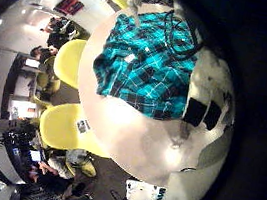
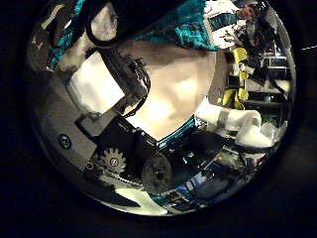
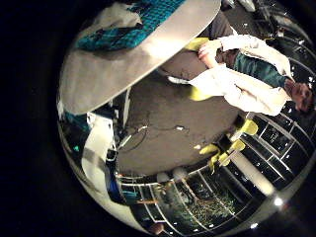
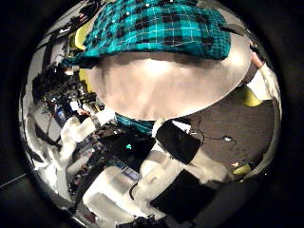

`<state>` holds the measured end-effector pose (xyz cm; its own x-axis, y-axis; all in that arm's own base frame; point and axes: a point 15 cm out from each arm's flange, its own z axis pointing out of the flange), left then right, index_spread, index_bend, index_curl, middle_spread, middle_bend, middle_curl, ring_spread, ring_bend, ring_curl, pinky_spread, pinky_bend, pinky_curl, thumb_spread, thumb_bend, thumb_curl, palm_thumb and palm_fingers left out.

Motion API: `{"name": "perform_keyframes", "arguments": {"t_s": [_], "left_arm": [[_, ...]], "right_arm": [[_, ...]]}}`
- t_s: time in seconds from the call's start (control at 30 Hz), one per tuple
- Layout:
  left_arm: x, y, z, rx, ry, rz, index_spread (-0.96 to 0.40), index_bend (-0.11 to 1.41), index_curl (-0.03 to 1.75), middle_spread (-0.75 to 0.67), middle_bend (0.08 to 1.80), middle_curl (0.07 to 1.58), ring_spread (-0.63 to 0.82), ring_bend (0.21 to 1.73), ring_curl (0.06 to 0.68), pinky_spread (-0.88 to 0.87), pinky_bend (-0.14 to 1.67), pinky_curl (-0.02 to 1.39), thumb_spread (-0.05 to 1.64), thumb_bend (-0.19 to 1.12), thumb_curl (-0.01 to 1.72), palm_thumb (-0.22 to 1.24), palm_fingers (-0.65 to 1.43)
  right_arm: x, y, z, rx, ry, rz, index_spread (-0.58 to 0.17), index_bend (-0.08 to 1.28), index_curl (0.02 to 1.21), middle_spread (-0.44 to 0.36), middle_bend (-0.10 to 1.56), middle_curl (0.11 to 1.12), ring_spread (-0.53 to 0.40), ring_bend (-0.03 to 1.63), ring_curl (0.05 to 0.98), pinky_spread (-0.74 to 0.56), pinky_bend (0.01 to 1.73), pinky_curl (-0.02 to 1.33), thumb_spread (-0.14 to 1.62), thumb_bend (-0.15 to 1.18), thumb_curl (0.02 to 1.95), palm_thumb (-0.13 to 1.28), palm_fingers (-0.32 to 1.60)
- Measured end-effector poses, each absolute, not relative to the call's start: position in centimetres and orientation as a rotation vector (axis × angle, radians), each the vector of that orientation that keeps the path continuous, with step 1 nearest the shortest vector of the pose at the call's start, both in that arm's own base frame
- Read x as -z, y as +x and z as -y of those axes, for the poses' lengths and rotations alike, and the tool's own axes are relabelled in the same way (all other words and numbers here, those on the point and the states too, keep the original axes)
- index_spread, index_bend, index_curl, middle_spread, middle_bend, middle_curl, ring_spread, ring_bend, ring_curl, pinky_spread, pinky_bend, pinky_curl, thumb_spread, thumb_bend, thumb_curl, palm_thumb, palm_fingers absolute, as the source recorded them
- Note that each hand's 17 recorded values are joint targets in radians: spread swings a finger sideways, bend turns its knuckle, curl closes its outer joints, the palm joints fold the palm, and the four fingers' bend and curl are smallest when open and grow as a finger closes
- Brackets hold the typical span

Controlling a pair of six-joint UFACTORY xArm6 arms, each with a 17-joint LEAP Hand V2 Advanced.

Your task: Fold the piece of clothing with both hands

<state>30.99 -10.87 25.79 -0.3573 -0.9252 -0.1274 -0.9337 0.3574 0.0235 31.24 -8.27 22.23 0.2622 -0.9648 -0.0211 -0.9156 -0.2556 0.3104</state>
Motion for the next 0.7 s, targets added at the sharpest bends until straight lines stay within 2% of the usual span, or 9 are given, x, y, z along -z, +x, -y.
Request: {"name": "perform_keyframes", "arguments": {"t_s": [0.17,0.37,0.43,0.53,0.57,0.6,0.63,0.67,0.7], "left_arm": [[-26.1,30.9,10.8,-0.157,-1.727,-2.516,-0.62,0.35,0.92,-0.54,0.83,1.2,-0.44,1.48,0.532,-0.59,1.3,0.76,1.22,-0.01,0.45,0.79,0.9],[-27.0,31.3,10.8,-0.159,-1.724,-2.519,-0.65,0.28,1.05,-0.57,0.83,1.22,-0.44,1.49,0.529,-0.59,1.31,0.75,1.22,-0.01,0.46,0.79,0.9],[-27.2,31.4,10.8,-0.162,-1.719,-2.523,-0.66,0.25,1.11,-0.58,0.83,1.23,-0.44,1.49,0.527,-0.59,1.32,0.74,1.21,-0.01,0.46,0.79,0.9],[-27.3,31.5,10.5,-0.163,-1.726,-2.522,-0.67,0.22,1.17,-0.59,0.83,1.23,-0.44,1.49,0.524,-0.58,1.32,0.74,1.21,-0.01,0.46,0.79,0.9],[-27.3,31.5,10.5,-0.167,-1.729,-2.523,-0.67,0.2,1.2,-0.6,0.82,1.23,-0.44,1.49,0.522,-0.58,1.32,0.74,1.21,-0.01,0.46,0.79,0.91],[-27.3,31.4,10.4,-0.171,-1.726,-2.524,-0.67,0.2,1.21,-0.6,0.82,1.23,-0.44,1.49,0.522,-0.58,1.32,0.74,1.21,-0.01,0.46,0.79,0.91],[-27.4,31.4,10.4,-0.17,-1.726,-2.525,-0.67,0.19,1.24,-0.6,0.82,1.23,-0.44,1.49,0.52,-0.58,1.32,0.73,1.21,-0.01,0.46,0.79,0.91],[-27.4,31.4,10.3,-0.17,-1.723,-2.528,-0.67,0.18,1.25,-0.61,0.82,1.23,-0.44,1.49,0.52,-0.58,1.32,0.73,1.21,-0.01,0.46,0.79,0.91],[-27.6,31.5,10.2,-0.167,-1.723,-2.526,-0.67,0.18,1.28,-0.61,0.81,1.23,-0.44,1.49,0.519,-0.58,1.32,0.73,1.21,-0.01,0.46,0.79,0.91]], "right_arm": [[-16.9,29.8,5.6,0.345,2.306,1.739,-0.235,0.19,0.32,-0.095,0.42,0.4,-0.068,0.81,0.223,0.09,0.79,0.08,1.13,-0.03,0.31,0.41,0.24],[-13.9,31.8,3.8,0.203,2.345,1.81,-0.239,0.19,0.35,-0.096,0.43,0.41,-0.096,0.82,0.231,0.07,0.74,0.06,1.1,-0.02,0.33,0.45,0.34],[-13.6,32.4,3.5,0.182,2.335,1.836,-0.25,0.19,0.35,-0.114,0.44,0.41,-0.142,0.87,0.242,0.01,0.77,0.06,1.09,-0.01,0.34,0.49,0.43],[-13.8,33.9,3.6,0.122,2.346,1.871,-0.307,0.19,0.35,-0.21,0.53,0.45,-0.231,1.02,0.288,-0.18,0.92,0.09,1.1,0.02,0.37,0.61,0.79],[-14.0,34.1,3.6,0.111,2.348,1.878,-0.341,0.23,0.37,-0.261,0.59,0.48,-0.254,1.05,0.306,-0.26,0.97,0.1,1.1,0.03,0.38,0.66,0.94],[-14.2,34.3,3.6,0.104,2.351,1.881,-0.358,0.3,0.4,-0.27,0.65,0.5,-0.261,1.05,0.307,-0.28,0.97,0.1,1.11,0.05,0.39,0.7,1.09],[-14.6,34.6,3.6,0.091,2.356,1.886,-0.387,0.38,0.43,-0.288,0.71,0.54,-0.266,1.08,0.337,-0.31,1.02,0.13,1.11,0.06,0.4,0.75,1.17],[-14.6,34.7,3.6,0.088,2.356,1.887,-0.389,0.4,0.45,-0.289,0.74,0.55,-0.271,1.08,0.348,-0.32,1.04,0.15,1.11,0.06,0.41,0.77,1.18],[-15.1,35.0,3.7,0.069,2.363,1.893,-0.407,0.5,0.52,-0.289,0.81,0.6,-0.271,1.12,0.381,-0.32,1.1,0.18,1.11,0.08,0.42,0.82,1.21]]}}
